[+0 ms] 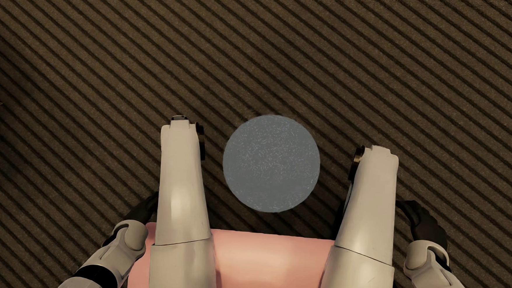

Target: Perch on the light red chair

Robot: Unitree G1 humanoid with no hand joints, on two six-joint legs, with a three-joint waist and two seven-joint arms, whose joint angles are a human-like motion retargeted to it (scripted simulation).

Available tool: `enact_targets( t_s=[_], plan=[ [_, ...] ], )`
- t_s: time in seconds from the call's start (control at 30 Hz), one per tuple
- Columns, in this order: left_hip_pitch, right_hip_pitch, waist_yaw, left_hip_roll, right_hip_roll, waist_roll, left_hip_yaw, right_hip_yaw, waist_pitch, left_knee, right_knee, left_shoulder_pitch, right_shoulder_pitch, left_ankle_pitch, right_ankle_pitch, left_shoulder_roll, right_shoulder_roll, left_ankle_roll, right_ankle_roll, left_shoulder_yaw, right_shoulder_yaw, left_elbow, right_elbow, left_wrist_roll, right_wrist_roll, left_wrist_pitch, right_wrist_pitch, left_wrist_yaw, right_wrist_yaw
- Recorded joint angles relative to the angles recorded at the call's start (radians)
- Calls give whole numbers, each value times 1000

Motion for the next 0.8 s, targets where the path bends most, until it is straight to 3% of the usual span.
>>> enact_targets(
  t_s=[0.03,0.1,0.13,0.2,0.23,0.27,0.3,0.4,0.5,0.53,0.6,0.63,0.8],
  plan=[
    [22,17,-2,16,4,-2,8,-2,-3,11,12,29,2,-2,-6,-10,2,-13,-6,3,13,-16,5,-6,5,-14,-6,16,5],
    [69,57,-4,32,13,-4,18,1,-16,32,33,67,8,-18,-2,-35,7,-20,-19,36,36,8,30,47,-18,-2,-6,-48,25],
    [93,77,-5,39,15,-7,27,4,-24,42,44,82,4,-29,-12,-55,18,-21,-27,30,52,38,66,61,-14,-6,-20,-40,38],
    [148,119,-6,58,14,-7,35,-3,-34,38,50,100,1,-55,-25,-99,46,-33,-37,20,96,108,137,56,11,18,3,-1,14],
    [163,125,-12,67,12,-9,38,-8,-44,34,51,102,-16,-62,-32,-116,68,-37,-42,26,115,142,190,32,20,-33,-5,7,25],
    [168,127,-12,72,11,-12,37,-7,-56,35,52,93,-21,-68,-36,-143,82,-40,-41,51,118,180,213,-37,31,-12,-3,26,34],
    [178,137,-8,83,15,-13,35,-14,-59,39,48,96,-21,-63,-37,-155,91,-74,-47,59,118,195,222,-60,37,1,-2,70,34],
    [215,166,-12,83,24,-18,39,-21,-58,38,45,97,-16,-64,-22,-133,120,-62,-42,48,123,196,252,-52,41,3,21,84,7],
    [241,189,-19,73,47,-10,39,-13,-57,36,44,109,-4,-61,-27,-124,131,-51,-55,28,126,156,268,34,26,16,5,59,14],
    [253,191,-20,68,54,-5,41,-12,-50,28,41,102,-6,-79,-23,-129,129,-9,-48,29,127,161,269,40,27,26,9,62,19],
    [255,192,-23,59,67,5,42,-9,-39,31,29,100,2,-78,15,-133,124,2,-41,27,127,164,266,34,31,31,11,61,15],
    [247,180,-20,58,69,8,40,-5,-36,37,29,98,3,-61,21,-134,117,-22,-28,25,114,162,263,33,37,20,-4,45,26],
    [204,146,-12,58,73,21,36,-14,-13,41,12,86,26,-61,50,-125,97,-31,-27,23,80,157,244,38,34,3,-32,28,42]
  ],
)
